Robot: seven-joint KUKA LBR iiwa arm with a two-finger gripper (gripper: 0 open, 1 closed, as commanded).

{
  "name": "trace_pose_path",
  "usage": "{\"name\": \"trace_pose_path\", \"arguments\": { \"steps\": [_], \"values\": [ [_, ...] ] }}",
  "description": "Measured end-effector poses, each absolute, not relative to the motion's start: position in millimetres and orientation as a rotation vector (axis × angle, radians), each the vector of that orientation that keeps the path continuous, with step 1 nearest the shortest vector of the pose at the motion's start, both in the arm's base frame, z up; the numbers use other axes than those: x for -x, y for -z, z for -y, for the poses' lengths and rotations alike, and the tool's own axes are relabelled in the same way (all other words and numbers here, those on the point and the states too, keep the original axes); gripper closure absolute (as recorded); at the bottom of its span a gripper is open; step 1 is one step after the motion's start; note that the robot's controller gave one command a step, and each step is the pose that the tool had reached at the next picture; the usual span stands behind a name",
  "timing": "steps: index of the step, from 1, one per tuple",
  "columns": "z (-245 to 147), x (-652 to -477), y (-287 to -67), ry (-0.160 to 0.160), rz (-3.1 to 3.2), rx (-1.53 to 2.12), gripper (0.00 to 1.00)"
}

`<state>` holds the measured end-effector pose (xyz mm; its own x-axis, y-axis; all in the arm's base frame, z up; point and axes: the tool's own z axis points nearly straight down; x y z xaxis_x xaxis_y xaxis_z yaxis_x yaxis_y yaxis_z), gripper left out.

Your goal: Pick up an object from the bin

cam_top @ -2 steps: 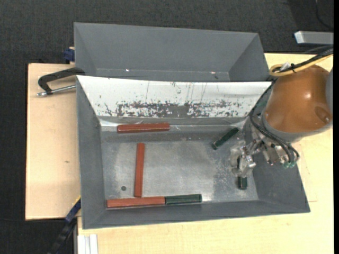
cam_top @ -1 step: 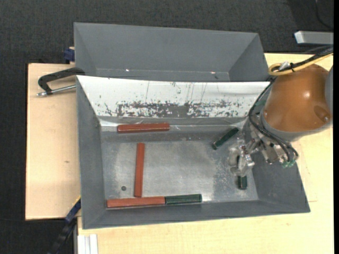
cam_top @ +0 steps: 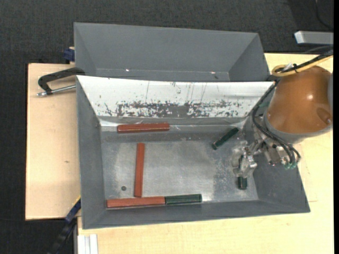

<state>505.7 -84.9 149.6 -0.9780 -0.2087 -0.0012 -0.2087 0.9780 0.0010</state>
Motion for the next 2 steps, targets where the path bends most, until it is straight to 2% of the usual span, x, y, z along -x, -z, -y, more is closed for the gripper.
{"name": "trace_pose_path", "arguments": {
  "steps": [1,2],
  "values": [
    [147.8,-505.8,-323.1,0.008,-3.078,0.573,1.00],
    [146.2,-505.1,-320.6,0.002,-3.082,0.576,1.00]
  ]
}}
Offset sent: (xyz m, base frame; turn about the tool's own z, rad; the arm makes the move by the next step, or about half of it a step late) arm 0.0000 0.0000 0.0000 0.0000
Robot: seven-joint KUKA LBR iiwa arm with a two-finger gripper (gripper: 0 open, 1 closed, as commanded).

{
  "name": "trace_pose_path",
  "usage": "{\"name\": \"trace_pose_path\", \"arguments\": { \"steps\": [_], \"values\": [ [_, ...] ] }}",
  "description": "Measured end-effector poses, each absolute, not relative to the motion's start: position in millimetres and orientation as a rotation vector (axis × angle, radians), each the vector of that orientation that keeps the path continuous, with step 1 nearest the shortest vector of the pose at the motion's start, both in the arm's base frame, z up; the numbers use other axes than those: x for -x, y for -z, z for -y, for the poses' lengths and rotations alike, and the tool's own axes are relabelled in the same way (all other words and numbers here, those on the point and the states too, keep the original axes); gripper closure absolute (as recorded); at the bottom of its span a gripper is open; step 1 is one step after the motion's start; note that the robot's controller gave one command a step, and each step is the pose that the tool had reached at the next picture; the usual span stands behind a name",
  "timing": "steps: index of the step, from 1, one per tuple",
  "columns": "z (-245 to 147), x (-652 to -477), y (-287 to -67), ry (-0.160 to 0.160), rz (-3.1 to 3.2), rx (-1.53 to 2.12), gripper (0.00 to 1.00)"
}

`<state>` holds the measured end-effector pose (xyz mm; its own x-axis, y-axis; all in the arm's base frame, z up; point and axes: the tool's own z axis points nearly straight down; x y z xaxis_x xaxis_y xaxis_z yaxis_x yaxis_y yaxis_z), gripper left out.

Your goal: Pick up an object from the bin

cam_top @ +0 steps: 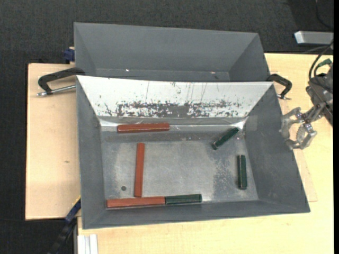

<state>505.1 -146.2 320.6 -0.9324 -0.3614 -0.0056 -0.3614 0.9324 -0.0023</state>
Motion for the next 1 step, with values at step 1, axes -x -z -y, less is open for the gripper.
{"name": "trace_pose_path", "arguments": {
  "steps": [1],
  "values": [
    [136.3,-514.8,-279.1,0.003,-3.107,0.414,1.00]
  ]
}}
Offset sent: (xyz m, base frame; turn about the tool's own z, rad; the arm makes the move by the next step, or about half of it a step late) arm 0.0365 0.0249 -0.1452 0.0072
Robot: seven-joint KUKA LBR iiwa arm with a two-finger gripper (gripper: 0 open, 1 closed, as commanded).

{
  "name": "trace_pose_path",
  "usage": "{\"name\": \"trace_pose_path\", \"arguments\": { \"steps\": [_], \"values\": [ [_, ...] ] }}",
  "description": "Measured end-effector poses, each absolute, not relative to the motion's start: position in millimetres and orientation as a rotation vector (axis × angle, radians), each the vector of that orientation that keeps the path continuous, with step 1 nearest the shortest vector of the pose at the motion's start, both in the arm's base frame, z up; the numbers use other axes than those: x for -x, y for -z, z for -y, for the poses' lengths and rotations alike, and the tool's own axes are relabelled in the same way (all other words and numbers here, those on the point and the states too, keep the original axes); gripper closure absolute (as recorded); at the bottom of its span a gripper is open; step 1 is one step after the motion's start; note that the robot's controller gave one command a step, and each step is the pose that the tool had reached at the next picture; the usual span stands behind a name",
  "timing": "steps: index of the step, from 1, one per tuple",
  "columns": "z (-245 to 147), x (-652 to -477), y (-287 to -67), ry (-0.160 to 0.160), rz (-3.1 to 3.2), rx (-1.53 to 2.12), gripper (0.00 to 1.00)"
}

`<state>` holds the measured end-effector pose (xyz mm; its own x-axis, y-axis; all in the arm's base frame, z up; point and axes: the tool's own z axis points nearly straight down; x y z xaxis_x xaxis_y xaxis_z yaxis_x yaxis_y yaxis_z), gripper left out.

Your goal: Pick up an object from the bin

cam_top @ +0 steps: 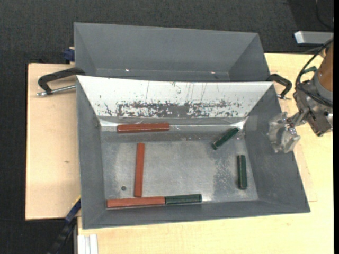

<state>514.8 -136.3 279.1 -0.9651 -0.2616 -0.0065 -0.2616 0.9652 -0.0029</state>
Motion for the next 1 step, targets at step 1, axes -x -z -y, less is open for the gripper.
{"name": "trace_pose_path", "arguments": {
  "steps": [1],
  "values": [
    [126.8,-532.8,-213.6,0.004,-3.097,0.477,1.00]
  ]
}}
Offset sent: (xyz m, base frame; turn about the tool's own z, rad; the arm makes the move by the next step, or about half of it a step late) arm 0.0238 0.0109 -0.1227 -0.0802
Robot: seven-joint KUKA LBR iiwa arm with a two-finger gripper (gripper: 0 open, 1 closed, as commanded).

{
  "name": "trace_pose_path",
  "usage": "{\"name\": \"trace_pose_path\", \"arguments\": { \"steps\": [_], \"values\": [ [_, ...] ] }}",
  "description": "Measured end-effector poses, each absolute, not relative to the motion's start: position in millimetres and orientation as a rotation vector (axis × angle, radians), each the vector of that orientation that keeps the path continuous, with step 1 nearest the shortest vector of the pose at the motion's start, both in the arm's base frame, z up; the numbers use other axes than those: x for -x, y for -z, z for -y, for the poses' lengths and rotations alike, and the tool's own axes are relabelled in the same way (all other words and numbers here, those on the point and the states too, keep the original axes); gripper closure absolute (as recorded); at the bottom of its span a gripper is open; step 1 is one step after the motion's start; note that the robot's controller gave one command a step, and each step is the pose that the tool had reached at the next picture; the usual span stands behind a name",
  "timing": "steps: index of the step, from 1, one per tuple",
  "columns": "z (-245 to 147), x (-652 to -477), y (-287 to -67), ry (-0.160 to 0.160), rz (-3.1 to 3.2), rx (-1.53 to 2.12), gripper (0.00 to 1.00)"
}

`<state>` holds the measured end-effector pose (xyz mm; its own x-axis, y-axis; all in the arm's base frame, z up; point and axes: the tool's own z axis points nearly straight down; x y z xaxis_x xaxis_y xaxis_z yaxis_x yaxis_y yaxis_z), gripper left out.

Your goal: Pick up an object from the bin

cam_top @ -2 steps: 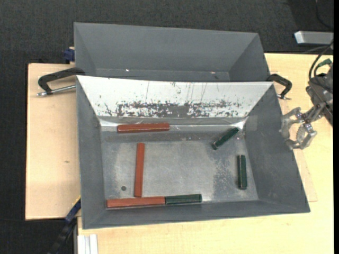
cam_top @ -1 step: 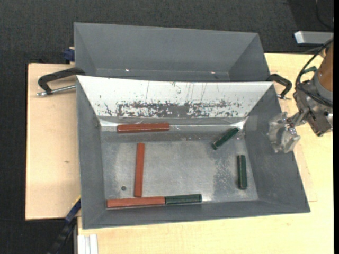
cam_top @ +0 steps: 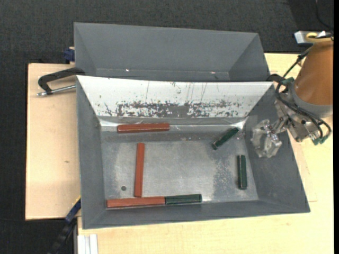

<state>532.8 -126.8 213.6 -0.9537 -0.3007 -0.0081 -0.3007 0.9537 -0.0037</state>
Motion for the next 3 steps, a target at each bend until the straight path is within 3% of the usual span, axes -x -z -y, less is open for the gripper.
{"name": "trace_pose_path", "arguments": {
  "steps": [1,2,3],
  "values": [
    [124.7,-539.9,-157.4,-0.001,-3.092,0.536,0.00],
    [124.9,-539.9,-157.5,-0.001,-3.092,0.536,0.00],
    [134.1,-539.7,-126.2,0.007,-3.018,0.829,0.00]
  ]
}}
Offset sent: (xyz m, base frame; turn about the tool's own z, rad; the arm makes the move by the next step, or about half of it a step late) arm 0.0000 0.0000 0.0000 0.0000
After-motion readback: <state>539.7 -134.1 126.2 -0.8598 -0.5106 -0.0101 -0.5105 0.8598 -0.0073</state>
